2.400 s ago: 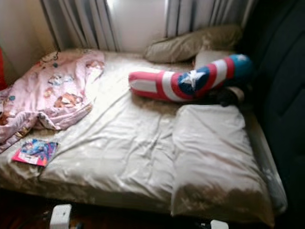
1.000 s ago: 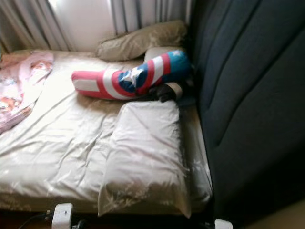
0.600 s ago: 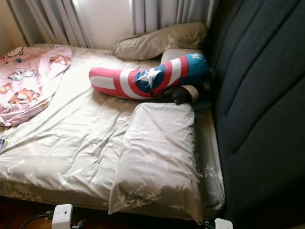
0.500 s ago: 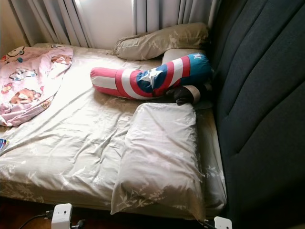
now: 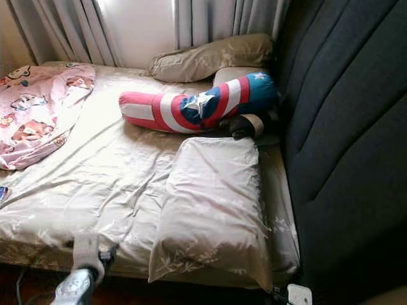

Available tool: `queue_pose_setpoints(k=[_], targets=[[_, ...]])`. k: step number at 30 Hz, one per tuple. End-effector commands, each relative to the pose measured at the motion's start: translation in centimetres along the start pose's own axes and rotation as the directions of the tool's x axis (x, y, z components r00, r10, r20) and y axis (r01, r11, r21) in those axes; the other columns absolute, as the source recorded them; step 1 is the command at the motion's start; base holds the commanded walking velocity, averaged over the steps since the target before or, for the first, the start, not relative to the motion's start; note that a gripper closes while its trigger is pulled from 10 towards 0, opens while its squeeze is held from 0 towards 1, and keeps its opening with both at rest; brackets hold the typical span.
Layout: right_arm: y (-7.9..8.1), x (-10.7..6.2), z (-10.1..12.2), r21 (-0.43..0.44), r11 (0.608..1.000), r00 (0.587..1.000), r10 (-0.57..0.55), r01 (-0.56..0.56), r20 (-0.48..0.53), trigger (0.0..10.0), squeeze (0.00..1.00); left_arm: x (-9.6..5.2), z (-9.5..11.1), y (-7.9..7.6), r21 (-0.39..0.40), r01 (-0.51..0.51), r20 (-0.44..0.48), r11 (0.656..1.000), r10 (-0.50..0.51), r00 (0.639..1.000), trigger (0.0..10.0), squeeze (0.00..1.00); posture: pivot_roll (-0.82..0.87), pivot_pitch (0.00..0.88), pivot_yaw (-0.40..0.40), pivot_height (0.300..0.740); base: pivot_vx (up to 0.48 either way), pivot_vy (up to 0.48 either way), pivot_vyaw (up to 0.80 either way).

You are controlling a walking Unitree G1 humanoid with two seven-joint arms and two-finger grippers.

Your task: Clean up the room

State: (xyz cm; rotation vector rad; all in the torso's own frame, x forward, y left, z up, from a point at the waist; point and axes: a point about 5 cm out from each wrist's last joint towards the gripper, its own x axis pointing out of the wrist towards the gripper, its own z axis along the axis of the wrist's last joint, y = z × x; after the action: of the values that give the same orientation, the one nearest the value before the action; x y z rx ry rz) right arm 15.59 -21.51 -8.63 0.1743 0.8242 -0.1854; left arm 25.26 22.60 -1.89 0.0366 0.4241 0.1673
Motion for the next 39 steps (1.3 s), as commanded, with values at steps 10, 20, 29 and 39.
queue_pose_setpoints(k=[10, 20, 29, 39], targets=[[4.0, 1.3, 13.7, -0.099, 0.984, 0.853, 0.177, -0.147, 0.491, 10.0, 0.0, 0.2, 5.3, -2.0, 0.012, 0.06, 0.334, 0.998, -0.061, 0.941, 10.0, 0.0, 0.03, 0.0, -0.061, 0.74, 0.0, 0.0, 0.0], [3.0, 0.1, 14.3, -0.118, 0.98, 0.783, 0.197, -0.157, 0.591, 10.0, 0.0, -1.2, 5.7, -2.3, 0.046, 0.106, 0.402, 0.993, -0.116, 0.908, 10.0, 0.0, 0.04, 0.0, -0.066, 0.74, 0.0, 0.0, 0.0], [2.1, -0.1, 13.1, -0.052, 0.991, 0.8, 0.131, -0.124, 0.586, 10.0, 0.0, -1.2, 6.2, -1.8, 0.036, 0.103, 0.398, 0.994, -0.109, 0.911, 10.0, 0.0, 0.02, 0.0, -0.047, 0.74, 0.0, 0.0, 0.0], [2.6, -0.3, 13.4, -0.092, 0.986, 0.79, 0.165, -0.137, 0.59, 10.0, 0.0, -0.8, 7.0, -1.4, 0.046, 0.101, 0.404, 0.994, -0.111, 0.908, 10.0, 0.0, 0.03, 0.0, -0.057, 0.74, 0.075, 0.0, 0.0]])
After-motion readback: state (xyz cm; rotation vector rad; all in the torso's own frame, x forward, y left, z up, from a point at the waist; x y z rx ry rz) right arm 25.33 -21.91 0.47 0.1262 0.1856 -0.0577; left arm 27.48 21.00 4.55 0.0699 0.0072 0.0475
